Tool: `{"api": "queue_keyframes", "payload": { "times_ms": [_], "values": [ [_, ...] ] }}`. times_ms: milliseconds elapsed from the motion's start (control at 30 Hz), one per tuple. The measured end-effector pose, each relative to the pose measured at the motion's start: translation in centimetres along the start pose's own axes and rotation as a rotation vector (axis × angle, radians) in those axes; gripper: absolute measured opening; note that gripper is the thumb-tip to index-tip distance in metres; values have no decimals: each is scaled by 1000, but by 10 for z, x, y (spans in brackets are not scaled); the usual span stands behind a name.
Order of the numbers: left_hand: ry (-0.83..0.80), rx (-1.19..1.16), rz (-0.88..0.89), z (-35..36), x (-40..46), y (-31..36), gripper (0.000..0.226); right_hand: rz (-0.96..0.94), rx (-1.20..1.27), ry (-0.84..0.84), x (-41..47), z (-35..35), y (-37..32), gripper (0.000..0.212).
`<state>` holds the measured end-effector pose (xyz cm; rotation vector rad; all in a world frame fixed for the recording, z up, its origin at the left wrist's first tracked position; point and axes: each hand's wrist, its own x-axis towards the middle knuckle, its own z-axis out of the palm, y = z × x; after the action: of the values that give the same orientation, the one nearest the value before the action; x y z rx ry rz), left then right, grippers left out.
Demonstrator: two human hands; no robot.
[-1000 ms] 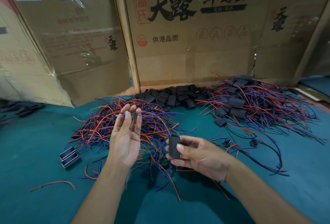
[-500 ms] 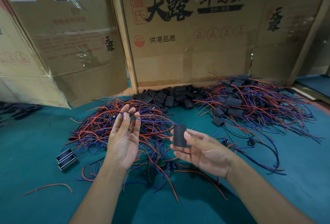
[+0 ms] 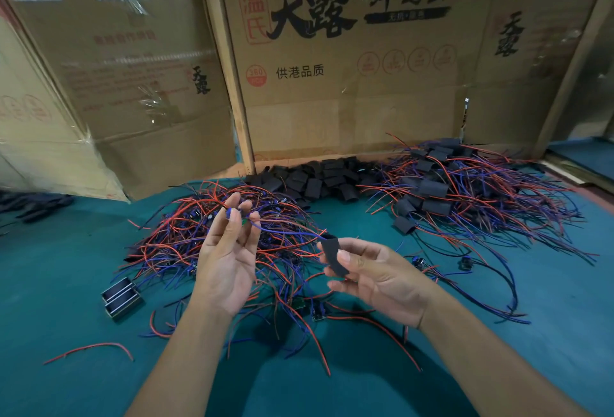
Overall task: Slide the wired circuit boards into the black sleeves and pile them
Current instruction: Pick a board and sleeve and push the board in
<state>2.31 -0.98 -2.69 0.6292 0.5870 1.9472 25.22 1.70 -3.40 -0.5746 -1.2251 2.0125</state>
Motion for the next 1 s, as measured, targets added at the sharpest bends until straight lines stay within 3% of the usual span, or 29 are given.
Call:
{"api": "queue_keyframes", "payload": {
  "times_ms": [167, 333, 533, 733, 1000],
  "values": [
    [-55, 54, -17, 8, -6, -4, 25, -122, -120, 158, 4, -1, -1, 58],
    [-107, 92, -40, 13, -11, -9, 29, -203, -410, 200, 2, -8, -5, 39],
    [-173, 174, -29, 17, -16, -11, 26, -212, -711, 128, 2, -11, -6, 24],
    [-285, 311, 8, 19, -23, -24, 17, -323, -930, 177, 1, -8, -7, 21],
    [-303, 590, 46, 26, -33, -41, 20, -673, -1243, 343, 0, 3, -3, 33]
  ]
}}
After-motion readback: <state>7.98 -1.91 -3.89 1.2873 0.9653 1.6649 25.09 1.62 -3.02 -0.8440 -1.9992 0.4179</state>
